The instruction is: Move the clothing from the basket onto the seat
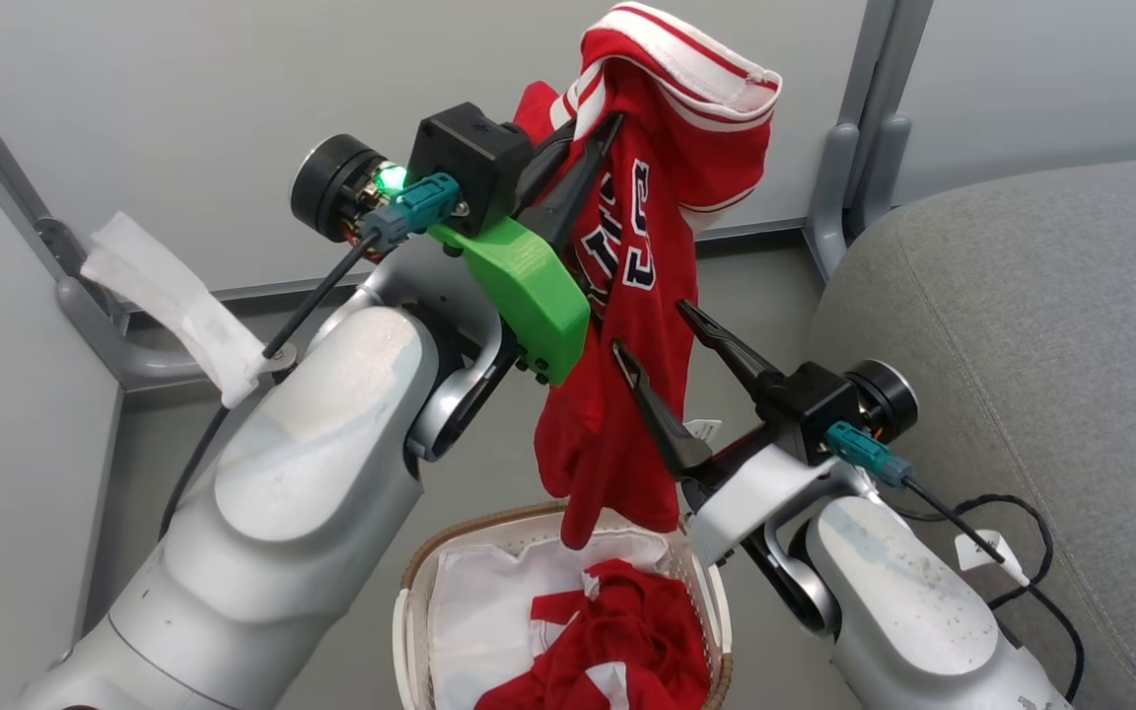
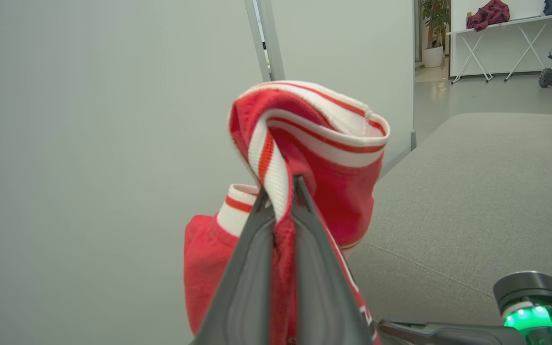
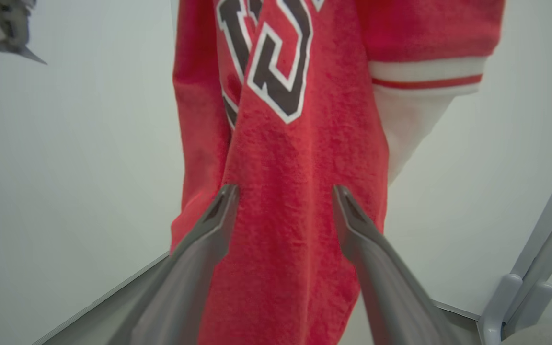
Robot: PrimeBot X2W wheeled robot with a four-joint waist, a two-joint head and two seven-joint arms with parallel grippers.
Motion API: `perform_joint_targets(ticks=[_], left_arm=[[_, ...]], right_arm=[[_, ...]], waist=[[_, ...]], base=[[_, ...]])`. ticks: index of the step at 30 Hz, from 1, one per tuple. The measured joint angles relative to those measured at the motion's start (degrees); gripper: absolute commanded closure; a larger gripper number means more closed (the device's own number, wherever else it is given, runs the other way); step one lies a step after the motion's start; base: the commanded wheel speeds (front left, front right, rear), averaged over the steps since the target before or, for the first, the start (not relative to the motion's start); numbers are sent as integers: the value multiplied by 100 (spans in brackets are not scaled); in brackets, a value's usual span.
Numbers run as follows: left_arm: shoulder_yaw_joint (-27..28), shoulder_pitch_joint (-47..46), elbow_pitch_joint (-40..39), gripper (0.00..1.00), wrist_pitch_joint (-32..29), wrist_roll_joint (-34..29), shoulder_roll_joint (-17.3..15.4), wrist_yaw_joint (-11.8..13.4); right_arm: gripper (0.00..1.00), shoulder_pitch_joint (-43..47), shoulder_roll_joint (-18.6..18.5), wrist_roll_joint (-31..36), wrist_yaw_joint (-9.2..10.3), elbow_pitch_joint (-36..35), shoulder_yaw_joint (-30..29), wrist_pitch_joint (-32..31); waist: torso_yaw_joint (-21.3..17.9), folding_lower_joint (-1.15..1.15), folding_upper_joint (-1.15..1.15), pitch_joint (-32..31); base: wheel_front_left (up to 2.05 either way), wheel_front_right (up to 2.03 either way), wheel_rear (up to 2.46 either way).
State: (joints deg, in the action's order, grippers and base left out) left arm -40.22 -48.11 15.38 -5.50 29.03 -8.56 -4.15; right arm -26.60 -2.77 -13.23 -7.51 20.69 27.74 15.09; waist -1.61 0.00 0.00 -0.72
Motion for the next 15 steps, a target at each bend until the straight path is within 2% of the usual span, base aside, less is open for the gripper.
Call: perform_joint_targets(ticks=[15], left_arm=[[-158, 53, -268, 100, -201, 135, 75, 42]], right_arm=[[0, -559, 3, -134, 0, 961, 482, 1]], waist=[[231, 0, 0, 21]], base=[[0, 0, 0]])
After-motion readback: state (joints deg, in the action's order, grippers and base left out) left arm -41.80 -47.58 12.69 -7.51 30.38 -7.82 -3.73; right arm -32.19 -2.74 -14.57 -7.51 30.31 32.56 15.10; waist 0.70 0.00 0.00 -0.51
